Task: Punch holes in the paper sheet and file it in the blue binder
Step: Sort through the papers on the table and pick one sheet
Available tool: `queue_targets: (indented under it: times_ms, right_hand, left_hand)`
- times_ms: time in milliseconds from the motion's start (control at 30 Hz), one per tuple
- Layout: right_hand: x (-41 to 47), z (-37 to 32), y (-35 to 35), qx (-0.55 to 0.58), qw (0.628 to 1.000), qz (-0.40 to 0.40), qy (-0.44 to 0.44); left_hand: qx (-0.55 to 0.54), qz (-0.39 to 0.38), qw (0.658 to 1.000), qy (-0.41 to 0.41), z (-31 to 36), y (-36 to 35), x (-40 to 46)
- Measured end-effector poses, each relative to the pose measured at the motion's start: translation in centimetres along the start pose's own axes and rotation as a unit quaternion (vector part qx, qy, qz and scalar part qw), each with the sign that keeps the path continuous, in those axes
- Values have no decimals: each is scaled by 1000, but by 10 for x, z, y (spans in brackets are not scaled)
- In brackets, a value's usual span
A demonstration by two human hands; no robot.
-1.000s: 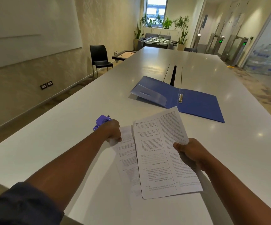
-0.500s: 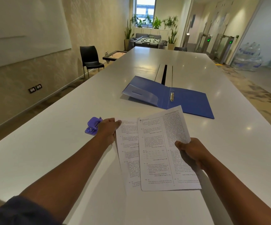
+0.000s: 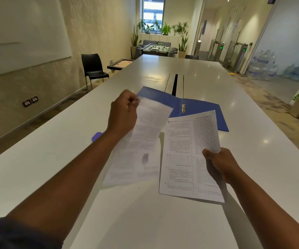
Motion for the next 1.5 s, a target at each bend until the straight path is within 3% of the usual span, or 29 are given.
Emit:
queue_targets:
  times_ms: [133,333,533,733,967,1300,1500]
  right_hand:
    - [-1,-5,9,3,1000,23,9]
    - [-7,-12,11,36,999,13,14]
    - [-17,-24,8,116,992,-44,30]
    - [-36,-41,-2,176,976,-129,26]
    - [-46,-39,-8,227,959,-169,-12]
    - [-45,-30,-9,265,942,-197,-59]
    - [-50,-33,-9,291,935,-196,-46]
  left_hand:
    - [-25,-21,999,-41,42,11,21]
    - [-130,-44,991,6,69,16,41]
    - [-121,-67,984,109,46,-6,44]
    - [-66,-18,982,174,12,-36,20]
    - [-164,-13,956,244,-5,-55,2]
    - [-208,-38,940,267,-8,-67,-6]
    - [-297,-51,889,344,-14,-74,-14]
Point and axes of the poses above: each hand's wrist, its own x-axis towards the middle knuckle, its own y-axis out of the back of the hand, z = x × y, the point moved 5 cm from there along x, towards the middle knuckle
